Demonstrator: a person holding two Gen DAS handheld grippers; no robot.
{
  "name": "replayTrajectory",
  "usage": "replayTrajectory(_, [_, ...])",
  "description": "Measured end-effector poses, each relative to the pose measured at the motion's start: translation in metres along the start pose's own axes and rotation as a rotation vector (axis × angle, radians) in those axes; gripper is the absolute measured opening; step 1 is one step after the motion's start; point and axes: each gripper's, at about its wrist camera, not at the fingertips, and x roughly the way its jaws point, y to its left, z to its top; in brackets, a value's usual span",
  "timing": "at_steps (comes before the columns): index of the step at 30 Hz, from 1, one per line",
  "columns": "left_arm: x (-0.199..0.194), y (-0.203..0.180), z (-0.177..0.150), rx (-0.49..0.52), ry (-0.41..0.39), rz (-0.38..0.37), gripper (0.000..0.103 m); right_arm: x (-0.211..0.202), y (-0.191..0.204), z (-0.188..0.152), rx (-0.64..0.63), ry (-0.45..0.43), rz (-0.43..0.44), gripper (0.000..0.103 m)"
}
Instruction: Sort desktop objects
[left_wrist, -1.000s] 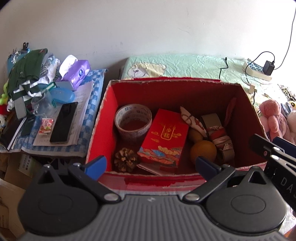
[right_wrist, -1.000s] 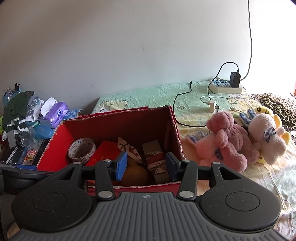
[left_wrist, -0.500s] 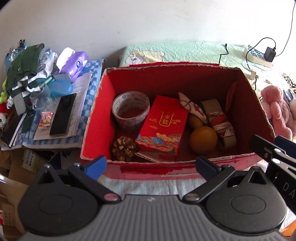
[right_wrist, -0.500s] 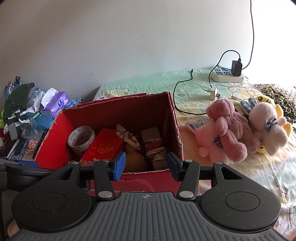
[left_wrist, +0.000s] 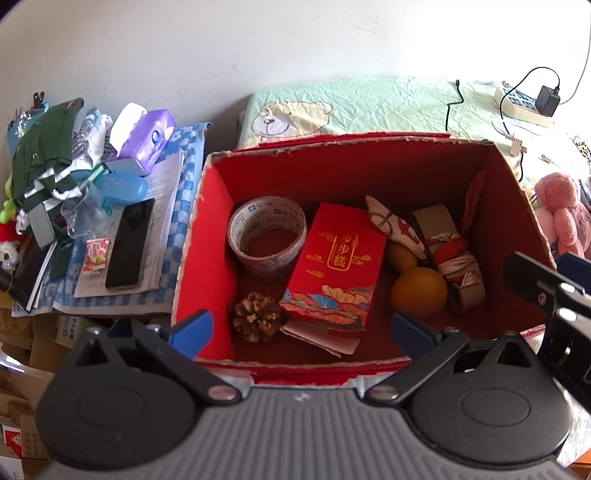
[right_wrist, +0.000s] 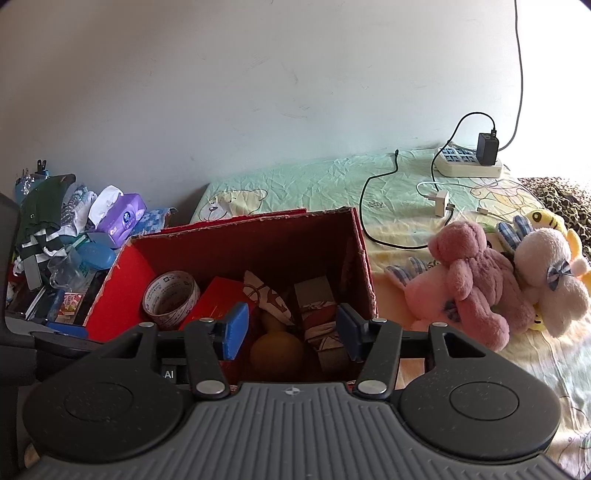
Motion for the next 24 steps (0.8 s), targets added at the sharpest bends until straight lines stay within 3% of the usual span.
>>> replayTrajectory(8, [0.012,0.005,0.005,0.000,0.007,0.023,0.102,0.018,0.006,0.004,-0.021,0.031,-0.021,0.057])
replayTrajectory(14, [0.023,0.010,0.009,-0.007,0.031,0.018,0.102,0.034,0.009,0.007,-0.024,0.072,-0.053,0.063])
replayTrajectory(17, [0.027,0.010,0.012,-0.003,0.030,0.015,0.102,0.039,0.010,0.009,-0.011,0.079,-0.076,0.070])
replayTrajectory(24, [0.037,0.007,0.016,0.003,0.040,0.009,0.102,0.047,0.007,0.011,0.006,0.103,-0.071,0.072])
